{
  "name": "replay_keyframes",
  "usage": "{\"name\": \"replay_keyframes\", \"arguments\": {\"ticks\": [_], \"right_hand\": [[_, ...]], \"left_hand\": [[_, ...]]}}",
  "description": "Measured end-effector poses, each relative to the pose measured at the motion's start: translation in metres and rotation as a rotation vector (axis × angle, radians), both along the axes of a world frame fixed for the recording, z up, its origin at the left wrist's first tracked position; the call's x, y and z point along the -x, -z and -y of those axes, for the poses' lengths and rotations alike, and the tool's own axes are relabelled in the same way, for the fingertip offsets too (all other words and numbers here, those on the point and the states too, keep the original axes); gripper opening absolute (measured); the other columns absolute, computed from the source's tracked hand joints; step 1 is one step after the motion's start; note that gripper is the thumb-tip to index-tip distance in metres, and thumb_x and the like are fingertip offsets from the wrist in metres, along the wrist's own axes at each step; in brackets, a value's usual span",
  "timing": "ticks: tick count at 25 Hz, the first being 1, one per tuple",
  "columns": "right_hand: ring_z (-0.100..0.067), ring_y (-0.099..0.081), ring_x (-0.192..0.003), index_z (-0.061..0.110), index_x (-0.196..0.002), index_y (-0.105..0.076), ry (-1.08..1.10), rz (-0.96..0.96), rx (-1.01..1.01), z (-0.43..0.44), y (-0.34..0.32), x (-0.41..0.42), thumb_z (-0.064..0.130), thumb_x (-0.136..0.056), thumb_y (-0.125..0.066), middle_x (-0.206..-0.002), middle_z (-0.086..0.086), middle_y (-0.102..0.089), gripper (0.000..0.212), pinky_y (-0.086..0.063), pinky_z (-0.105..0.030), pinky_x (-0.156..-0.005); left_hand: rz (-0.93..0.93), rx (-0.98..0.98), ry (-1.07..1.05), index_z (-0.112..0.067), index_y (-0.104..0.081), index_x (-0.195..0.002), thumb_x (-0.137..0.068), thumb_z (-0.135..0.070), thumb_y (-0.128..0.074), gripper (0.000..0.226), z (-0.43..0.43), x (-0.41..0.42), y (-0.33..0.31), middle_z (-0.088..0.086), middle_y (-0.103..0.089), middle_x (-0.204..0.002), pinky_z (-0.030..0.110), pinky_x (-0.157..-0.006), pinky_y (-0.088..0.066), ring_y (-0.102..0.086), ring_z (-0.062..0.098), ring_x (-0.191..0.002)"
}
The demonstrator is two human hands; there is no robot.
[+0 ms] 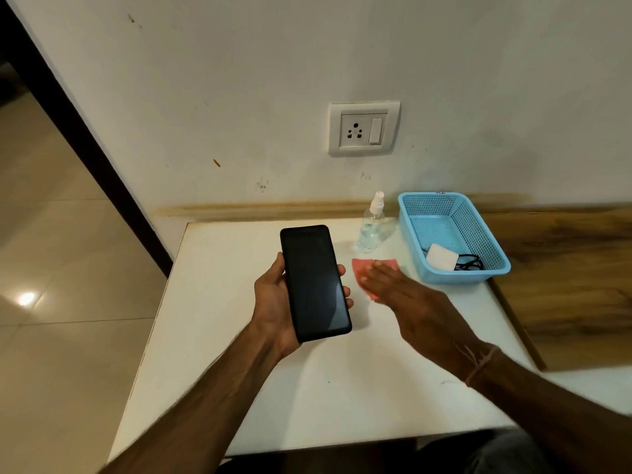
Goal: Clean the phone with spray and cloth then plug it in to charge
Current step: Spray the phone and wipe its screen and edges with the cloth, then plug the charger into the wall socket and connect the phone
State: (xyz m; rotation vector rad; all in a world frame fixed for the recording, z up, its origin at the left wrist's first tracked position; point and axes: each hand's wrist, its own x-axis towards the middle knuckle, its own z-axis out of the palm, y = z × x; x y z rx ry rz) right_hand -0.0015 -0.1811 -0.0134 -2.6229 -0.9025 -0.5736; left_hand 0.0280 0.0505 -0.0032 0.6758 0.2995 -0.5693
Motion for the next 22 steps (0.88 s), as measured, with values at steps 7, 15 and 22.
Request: {"name": "replay_keyframes", "arguments": {"ticks": [7,15,22], "right_hand": [[-0.030,-0.051,-0.129,0.006,-0.131,-0.059,0.109,-0.098,0.182,0.042,0.055,-0.030,-0.026,-0.067,-0.064,-0.138,-0.011,-0.055,0.071,-0.044,-0.048,-0.103],[-0.023,-0.064,-0.109,0.015,-0.118,-0.067,0.357,-0.306,-0.275,-0.027,0.006,-0.004,0.049,-0.098,-0.041,-0.113,-0.003,-0.070,0.047,-0.052,-0.039,-0.092],[-0.020,-0.070,-0.087,0.030,-0.090,-0.067,0.543,-0.974,-1.199,-0.095,-0.029,-0.001,0.044,-0.101,-0.038,-0.094,0.002,-0.073,0.034,-0.057,-0.034,-0.074]], "left_hand": [[0.023,-0.070,0.032,-0.005,-0.067,-0.129,-0.101,-0.062,-0.028,0.075,0.005,-0.001,0.008,0.023,-0.065,-0.130,0.060,-0.111,-0.038,-0.062,0.043,-0.101],[0.027,-0.160,-0.023,-0.008,-0.067,-0.131,-0.102,-0.061,-0.028,0.072,0.007,0.002,0.003,0.022,-0.065,-0.132,0.051,-0.109,-0.044,-0.065,0.036,-0.108],[0.048,-0.184,-0.018,-0.014,-0.077,-0.114,-0.102,-0.063,-0.025,0.073,0.008,0.009,-0.016,0.017,-0.071,-0.124,0.050,-0.096,-0.055,-0.069,0.036,-0.108]]}}
